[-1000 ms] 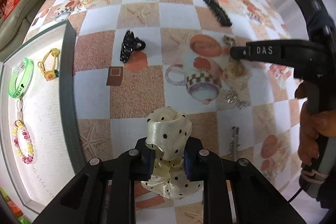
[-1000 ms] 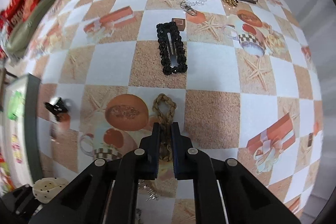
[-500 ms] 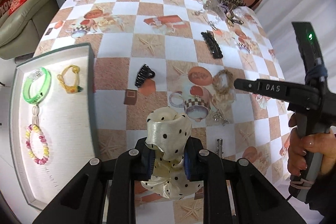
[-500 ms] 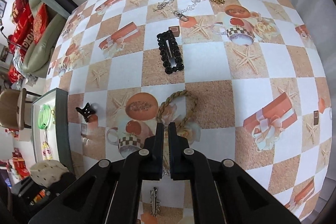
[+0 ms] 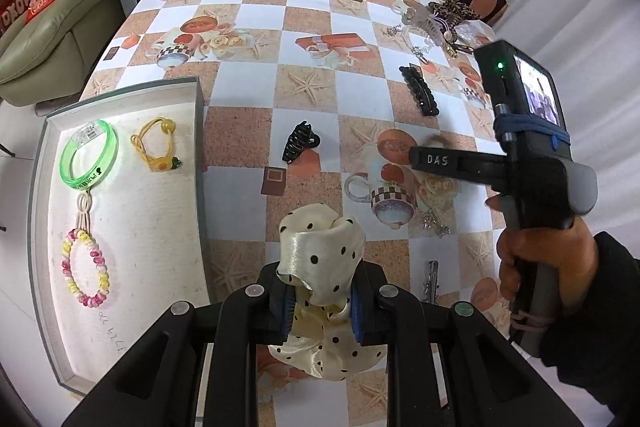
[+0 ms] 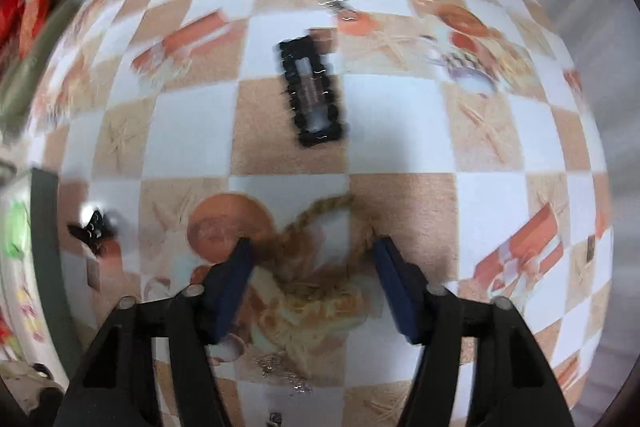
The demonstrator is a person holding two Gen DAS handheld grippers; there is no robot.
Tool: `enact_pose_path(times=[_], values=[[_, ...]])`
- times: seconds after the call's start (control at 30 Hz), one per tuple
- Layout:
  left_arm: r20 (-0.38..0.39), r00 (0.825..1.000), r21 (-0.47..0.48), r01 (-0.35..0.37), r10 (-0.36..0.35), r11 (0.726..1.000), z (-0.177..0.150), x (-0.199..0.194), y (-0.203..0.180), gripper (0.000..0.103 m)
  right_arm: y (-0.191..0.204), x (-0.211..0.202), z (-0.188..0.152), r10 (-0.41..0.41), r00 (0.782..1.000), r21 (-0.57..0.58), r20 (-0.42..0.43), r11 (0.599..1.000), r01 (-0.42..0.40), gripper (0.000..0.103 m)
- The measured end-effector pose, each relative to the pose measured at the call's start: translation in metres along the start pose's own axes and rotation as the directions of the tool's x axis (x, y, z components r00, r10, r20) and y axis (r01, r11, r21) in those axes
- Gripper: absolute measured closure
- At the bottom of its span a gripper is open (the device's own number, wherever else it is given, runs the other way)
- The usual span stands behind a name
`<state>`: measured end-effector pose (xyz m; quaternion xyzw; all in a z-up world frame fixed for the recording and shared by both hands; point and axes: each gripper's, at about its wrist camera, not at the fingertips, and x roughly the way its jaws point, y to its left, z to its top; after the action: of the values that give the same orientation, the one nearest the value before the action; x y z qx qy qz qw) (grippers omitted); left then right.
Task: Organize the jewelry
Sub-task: 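Grasp the braided brown cord bracelet with the right tool while the left tool grasps the cream polka-dot scrunchie, then carry the braided bracelet and scrunchie into the white tray and open both tools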
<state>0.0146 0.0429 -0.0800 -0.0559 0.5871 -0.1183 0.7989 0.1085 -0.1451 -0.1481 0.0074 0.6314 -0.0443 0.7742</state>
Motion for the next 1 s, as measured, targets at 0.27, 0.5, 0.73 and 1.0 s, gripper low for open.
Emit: enact_pose_path(times=[0.27, 0.5, 0.73, 1.0], values=[[0.020, 1.000, -0.011, 0.002, -0.002, 1.000, 0.002, -0.005, 0.004, 0.076, -0.009, -0.018, -0.008, 0.140, 0.989, 0.031, 0.044, 0.989, -0.141, 0.093], [0.036, 0.999, -0.031, 0.000, 0.001, 1.000, 0.003, -0.014, 0.013, 0.076, -0.030, -0.053, -0.013, 0.237, 0.969, 0.056, 0.076, 0.969, -0.241, 0.093], [0.056, 0.998, -0.075, -0.032, 0.036, 0.997, -0.006, -0.032, 0.038, 0.076, -0.006, -0.085, -0.013, 0.317, 0.944, -0.002, 0.093, 0.948, -0.318, 0.093], [0.039, 0.992, -0.180, -0.114, 0.122, 0.977, -0.037, -0.048, 0.094, 0.076, 0.069, -0.103, -0.021, 0.435, 0.900, -0.133, 0.037, 0.895, -0.427, 0.093]])
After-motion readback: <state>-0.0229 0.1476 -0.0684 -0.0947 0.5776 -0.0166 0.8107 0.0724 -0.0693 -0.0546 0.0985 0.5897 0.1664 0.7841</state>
